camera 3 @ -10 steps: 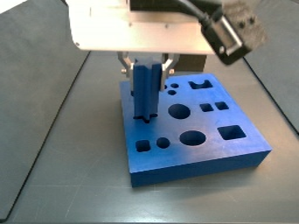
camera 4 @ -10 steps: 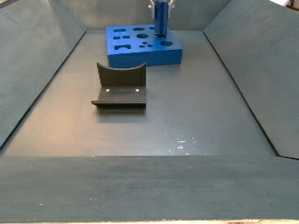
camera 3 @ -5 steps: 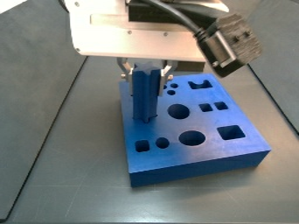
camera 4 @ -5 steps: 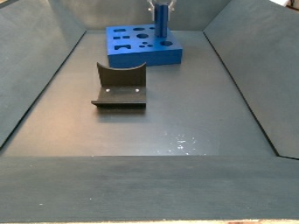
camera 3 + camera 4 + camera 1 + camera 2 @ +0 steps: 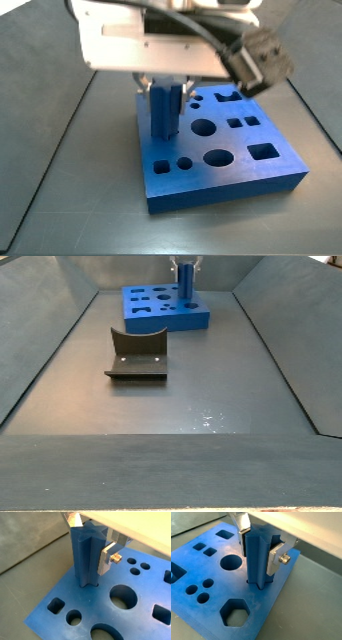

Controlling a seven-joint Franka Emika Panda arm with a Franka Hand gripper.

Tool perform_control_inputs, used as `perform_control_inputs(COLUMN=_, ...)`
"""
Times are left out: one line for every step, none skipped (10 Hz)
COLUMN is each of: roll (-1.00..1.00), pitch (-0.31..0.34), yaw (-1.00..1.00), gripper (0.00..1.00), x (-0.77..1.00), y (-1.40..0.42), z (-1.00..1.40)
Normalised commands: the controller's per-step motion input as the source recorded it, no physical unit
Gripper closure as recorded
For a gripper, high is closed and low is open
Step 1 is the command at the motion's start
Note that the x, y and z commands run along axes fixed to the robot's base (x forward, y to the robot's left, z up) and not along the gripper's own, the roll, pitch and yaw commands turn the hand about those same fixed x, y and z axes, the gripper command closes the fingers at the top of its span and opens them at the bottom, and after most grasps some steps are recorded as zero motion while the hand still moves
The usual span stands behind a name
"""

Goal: Pick up the star object. Move up. Move to above the board. Insert the star object.
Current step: Insert the star object.

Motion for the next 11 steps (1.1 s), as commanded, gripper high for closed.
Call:
perform_control_inputs(roll=0.23, pitch=-0.351, yaw=-0.12, gripper=1.0, x=0.17, y=0.0, z=-0.78)
perform_control_inputs(roll=0.16, pitch=-0.291, yaw=-0.15, gripper=1.0, x=0.16, y=0.0, z=-0.72)
perform_control_inputs(roll=0.0, pitch=0.0, yaw=0.0, gripper=1.0, x=0.0, y=0.0, z=-0.04)
perform_control_inputs(roll=0.21, pitch=0.029, yaw=0.0, gripper=1.0, x=0.1, y=0.0, z=-1.0)
perform_control_inputs(roll=0.05, pitch=0.0, yaw=0.0, gripper=1.0, x=0.19, y=0.0, z=-1.0)
perform_control_inputs(roll=0.07, pitch=0.0, yaw=0.0, gripper=1.0, x=0.13, y=0.0, z=-0.56)
perform_control_inputs(roll=0.02, pitch=0.011, yaw=0.0, gripper=1.0, x=0.0, y=0.0, z=0.0)
perform_control_inputs(roll=0.04, pitch=0.031, yaw=0.0, gripper=1.0, x=-0.01, y=0.0, z=0.0)
perform_control_inputs(roll=0.0, pitch=0.0, yaw=0.0, gripper=0.0, x=0.0, y=0.0, z=0.0)
perform_control_inputs(roll=0.0, pitch=0.014, yaw=0.0, gripper=0.0, x=0.0, y=0.0, z=0.0)
perform_control_inputs(roll=0.0, pitch=0.066, yaw=0.0, gripper=0.0, x=0.02, y=0.0, z=0.0)
